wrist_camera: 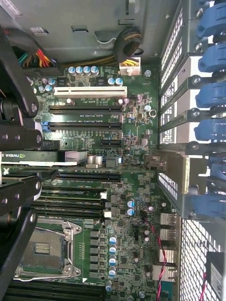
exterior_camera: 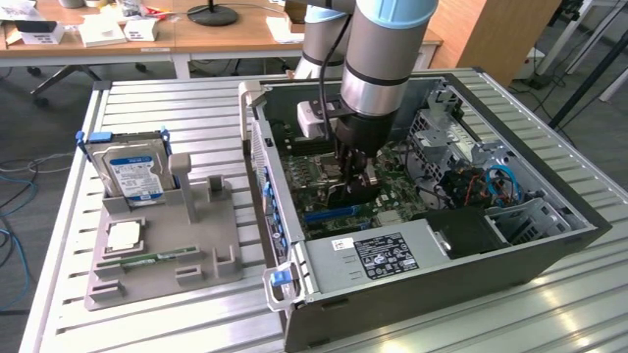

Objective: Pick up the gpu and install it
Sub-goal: 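Insert the gpu into the slot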

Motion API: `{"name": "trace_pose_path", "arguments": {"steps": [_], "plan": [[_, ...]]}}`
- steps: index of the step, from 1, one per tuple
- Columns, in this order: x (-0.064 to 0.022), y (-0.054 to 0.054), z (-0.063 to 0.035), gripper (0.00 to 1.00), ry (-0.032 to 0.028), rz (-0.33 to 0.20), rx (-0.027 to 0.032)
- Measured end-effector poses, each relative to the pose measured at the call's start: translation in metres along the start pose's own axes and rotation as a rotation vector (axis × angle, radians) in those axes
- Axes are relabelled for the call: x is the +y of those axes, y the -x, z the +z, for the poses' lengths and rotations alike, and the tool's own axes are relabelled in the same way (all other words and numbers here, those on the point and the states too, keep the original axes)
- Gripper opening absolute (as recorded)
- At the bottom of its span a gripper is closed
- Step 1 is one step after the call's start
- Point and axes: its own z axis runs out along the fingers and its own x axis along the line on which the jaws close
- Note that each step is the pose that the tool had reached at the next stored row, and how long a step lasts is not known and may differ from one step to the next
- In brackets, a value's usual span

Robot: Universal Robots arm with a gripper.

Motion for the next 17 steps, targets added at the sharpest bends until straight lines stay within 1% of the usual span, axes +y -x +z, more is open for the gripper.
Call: {"name": "trace_pose_path", "arguments": {"steps": [17], "plan": [[0.0008,-0.0007,0.0006,0.26,0.0,0.004,0.0001]]}}
